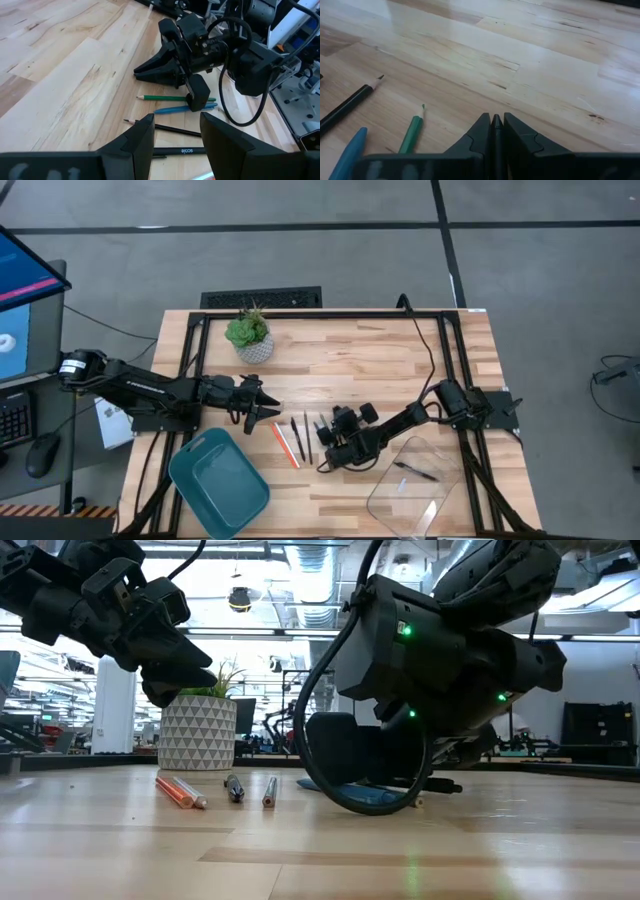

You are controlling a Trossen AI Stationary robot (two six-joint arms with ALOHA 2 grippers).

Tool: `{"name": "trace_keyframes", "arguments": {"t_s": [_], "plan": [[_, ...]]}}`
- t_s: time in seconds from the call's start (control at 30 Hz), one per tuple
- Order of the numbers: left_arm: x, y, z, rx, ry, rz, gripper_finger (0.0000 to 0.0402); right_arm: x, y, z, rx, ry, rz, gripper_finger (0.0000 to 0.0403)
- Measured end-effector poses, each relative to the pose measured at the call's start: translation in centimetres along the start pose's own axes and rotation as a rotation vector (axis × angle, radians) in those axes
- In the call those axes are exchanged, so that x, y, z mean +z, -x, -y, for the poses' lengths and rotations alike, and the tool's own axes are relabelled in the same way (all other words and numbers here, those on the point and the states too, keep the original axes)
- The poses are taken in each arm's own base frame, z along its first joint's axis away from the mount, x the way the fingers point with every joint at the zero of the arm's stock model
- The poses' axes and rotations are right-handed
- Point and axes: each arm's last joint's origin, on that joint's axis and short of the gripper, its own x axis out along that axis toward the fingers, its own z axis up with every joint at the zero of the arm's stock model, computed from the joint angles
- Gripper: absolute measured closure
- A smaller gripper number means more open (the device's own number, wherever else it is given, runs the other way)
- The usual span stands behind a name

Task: Sort pens & pencils
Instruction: Put the right black pen into the transparent bin

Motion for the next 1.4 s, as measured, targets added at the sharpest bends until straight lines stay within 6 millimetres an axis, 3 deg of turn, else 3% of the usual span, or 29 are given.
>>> {"name": "trace_keyframes", "arguments": {"t_s": [0.5,0.9,1.4], "plan": [[-0.2,0.0,-0.1,0.006,0.0,-0.015,0.0252,0.4,0.3,0.1,-0.001,0.002,0.002,0.0337],[-0.1,0.0,-0.1,0.006,0.0,-0.013,0.0252,2.7,1.5,0.8,-0.01,0.017,0.023,0.0337],[-0.1,0.0,-0.1,0.005,0.0,-0.013,0.0252,3.4,1.4,0.7,-0.017,0.022,0.048,0.0337]]}}
